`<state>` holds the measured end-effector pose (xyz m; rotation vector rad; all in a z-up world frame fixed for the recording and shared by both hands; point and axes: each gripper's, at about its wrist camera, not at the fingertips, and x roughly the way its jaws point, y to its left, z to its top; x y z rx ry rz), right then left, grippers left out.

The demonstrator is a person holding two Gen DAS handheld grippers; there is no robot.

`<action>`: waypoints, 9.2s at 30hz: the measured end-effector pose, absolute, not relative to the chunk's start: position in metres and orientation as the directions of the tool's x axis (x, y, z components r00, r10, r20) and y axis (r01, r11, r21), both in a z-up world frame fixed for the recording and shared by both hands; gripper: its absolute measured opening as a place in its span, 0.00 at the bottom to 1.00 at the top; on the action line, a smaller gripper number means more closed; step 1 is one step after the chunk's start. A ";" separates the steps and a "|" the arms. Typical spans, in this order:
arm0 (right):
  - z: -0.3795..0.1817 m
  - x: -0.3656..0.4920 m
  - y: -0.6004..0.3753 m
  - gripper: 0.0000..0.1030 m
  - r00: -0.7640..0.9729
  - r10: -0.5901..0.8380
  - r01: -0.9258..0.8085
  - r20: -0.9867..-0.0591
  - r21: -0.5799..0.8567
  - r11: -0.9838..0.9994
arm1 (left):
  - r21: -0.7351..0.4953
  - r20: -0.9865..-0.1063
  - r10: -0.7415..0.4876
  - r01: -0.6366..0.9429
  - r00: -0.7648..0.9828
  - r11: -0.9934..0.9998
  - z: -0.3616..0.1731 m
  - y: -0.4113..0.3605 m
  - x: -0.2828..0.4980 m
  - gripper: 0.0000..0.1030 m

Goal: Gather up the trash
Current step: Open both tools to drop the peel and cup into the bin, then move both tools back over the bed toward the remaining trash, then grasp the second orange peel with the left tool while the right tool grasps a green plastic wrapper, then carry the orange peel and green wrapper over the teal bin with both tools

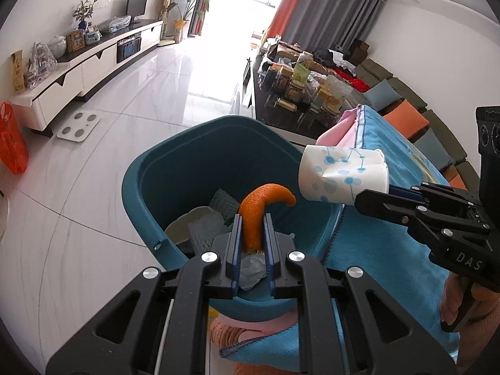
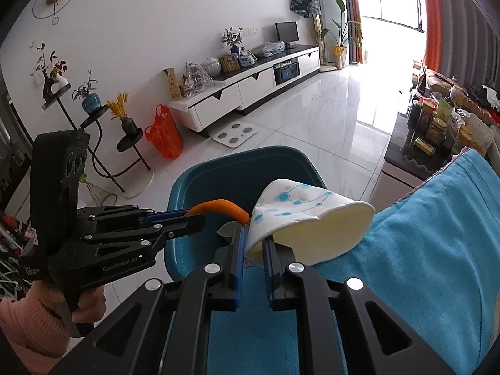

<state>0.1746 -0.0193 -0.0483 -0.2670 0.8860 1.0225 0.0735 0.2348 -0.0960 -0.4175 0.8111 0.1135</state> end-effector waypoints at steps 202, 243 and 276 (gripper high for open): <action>-0.040 0.148 -0.389 0.17 0.625 0.572 -0.334 -0.531 0.481 0.811 | -0.134 -0.637 -0.364 0.367 0.680 0.921 -0.027 -0.040 0.083 0.14; -0.038 0.141 -0.268 0.17 0.435 0.729 -0.555 -0.528 0.480 0.679 | -0.123 -0.623 -0.238 0.208 0.745 0.970 -0.020 0.039 0.053 0.14; -0.031 0.165 -0.163 0.18 0.256 0.806 -0.665 -0.533 0.508 0.547 | -0.101 -0.615 -0.090 0.036 0.783 0.994 -0.015 0.124 0.049 0.14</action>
